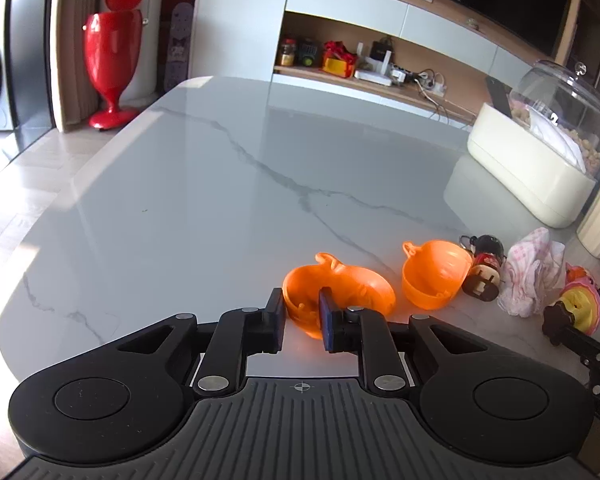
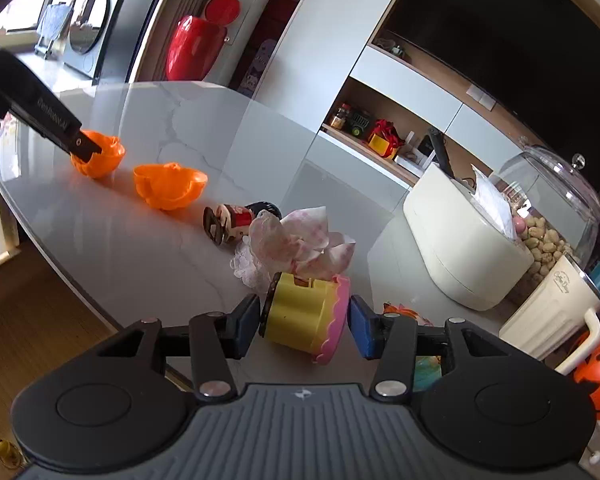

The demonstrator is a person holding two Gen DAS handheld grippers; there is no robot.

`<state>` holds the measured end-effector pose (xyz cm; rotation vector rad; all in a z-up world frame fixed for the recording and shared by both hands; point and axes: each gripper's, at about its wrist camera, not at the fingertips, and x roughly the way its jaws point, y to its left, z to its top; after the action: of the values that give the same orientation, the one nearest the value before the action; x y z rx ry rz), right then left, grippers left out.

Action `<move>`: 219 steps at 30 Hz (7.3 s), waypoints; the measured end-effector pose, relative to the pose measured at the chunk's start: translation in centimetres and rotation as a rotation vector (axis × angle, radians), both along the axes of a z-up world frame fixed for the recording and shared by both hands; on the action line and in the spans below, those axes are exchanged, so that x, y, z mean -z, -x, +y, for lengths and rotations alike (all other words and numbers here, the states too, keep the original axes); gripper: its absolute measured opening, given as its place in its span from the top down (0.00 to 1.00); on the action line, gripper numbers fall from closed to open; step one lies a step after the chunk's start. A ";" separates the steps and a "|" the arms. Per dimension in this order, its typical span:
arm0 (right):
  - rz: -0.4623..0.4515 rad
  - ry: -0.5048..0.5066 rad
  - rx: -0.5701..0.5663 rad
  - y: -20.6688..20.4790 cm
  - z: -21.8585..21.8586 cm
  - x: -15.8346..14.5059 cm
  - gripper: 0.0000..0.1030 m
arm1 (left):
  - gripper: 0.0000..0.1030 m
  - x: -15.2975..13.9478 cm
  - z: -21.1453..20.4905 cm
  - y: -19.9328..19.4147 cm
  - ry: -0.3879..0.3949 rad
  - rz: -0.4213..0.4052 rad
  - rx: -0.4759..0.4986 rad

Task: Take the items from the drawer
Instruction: 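Set the orange cup beside the other cup while the right gripper sets down the yellow-pink toy, then reach the left gripper into the drawer and grasp the clear red-labelled snack bag, then lift the snack bag with the left gripper while the right gripper grasps the Hello Kitty toy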

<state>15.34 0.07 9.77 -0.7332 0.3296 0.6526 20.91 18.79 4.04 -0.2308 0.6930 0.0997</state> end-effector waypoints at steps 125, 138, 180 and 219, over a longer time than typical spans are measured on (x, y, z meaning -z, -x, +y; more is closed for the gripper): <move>0.556 -0.090 0.273 -8.4 -15.2 2.9 0.39 | 0.81 14.0 -20.0 -0.7 -0.190 0.529 0.665; 0.538 -0.084 0.280 -8.3 -15.2 2.9 0.39 | 0.79 14.9 -20.7 -3.0 -0.189 0.582 0.602; 1.094 0.467 0.214 -5.5 -0.2 11.9 0.39 | 0.69 5.0 -7.0 4.7 -0.023 0.334 0.626; 0.925 0.221 0.427 -3.5 -2.4 8.2 0.49 | 0.69 4.9 -5.2 7.8 0.054 0.288 0.507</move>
<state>18.82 -2.30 1.60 -0.5005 1.3866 0.5133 13.12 13.64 -0.89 -0.0864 1.0226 -0.3774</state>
